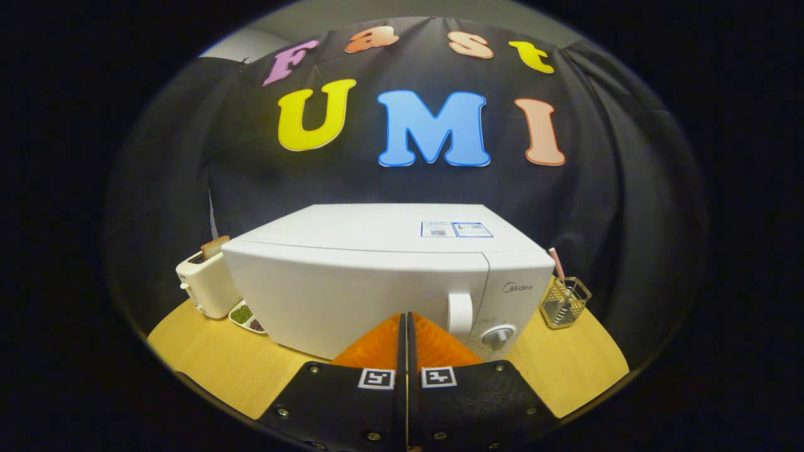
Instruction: Open the microwave, put the food inside, and close the microwave door.
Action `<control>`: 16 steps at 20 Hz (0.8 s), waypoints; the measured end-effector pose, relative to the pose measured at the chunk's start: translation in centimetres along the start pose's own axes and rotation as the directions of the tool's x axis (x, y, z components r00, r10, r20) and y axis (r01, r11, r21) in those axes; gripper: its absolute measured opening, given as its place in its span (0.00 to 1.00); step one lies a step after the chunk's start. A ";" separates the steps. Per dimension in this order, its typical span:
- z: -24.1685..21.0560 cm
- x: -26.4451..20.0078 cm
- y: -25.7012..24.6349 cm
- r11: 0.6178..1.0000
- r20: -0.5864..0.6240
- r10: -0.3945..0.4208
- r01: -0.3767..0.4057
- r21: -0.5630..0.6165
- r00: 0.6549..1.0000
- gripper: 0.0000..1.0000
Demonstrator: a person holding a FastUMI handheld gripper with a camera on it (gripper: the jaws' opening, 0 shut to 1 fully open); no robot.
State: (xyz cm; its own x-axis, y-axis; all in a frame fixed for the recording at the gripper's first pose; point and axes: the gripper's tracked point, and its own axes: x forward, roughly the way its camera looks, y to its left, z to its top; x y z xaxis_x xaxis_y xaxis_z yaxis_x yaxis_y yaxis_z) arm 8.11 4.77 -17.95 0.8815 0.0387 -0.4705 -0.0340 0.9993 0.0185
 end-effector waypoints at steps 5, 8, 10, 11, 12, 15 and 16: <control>0.3 -6.9 0.4 1.000 0.070 -0.006 0.008 -0.027 0.998 0.01; -0.1 -9.7 0.6 1.000 0.085 -0.013 0.014 -0.012 0.996 0.01; 0.0 -11.4 0.3 1.000 0.108 -0.026 0.025 0.010 0.994 0.01; -0.1 -12.2 0.2 0.999 0.114 -0.030 0.027 0.027 0.993 0.01; -0.2 -13.0 0.2 0.999 0.119 -0.027 0.021 0.044 0.993 0.01; -0.4 -14.8 0.0 0.997 0.130 -0.022 0.012 0.074 0.991 0.39; -0.3 -15.0 -0.2 0.997 0.136 -0.024 0.014 0.073 0.990 0.52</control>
State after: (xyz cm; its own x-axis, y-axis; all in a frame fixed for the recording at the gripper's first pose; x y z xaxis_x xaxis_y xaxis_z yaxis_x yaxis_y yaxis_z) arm -5.27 4.03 -11.14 0.9379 0.0143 -0.3467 0.0131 0.9970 0.0765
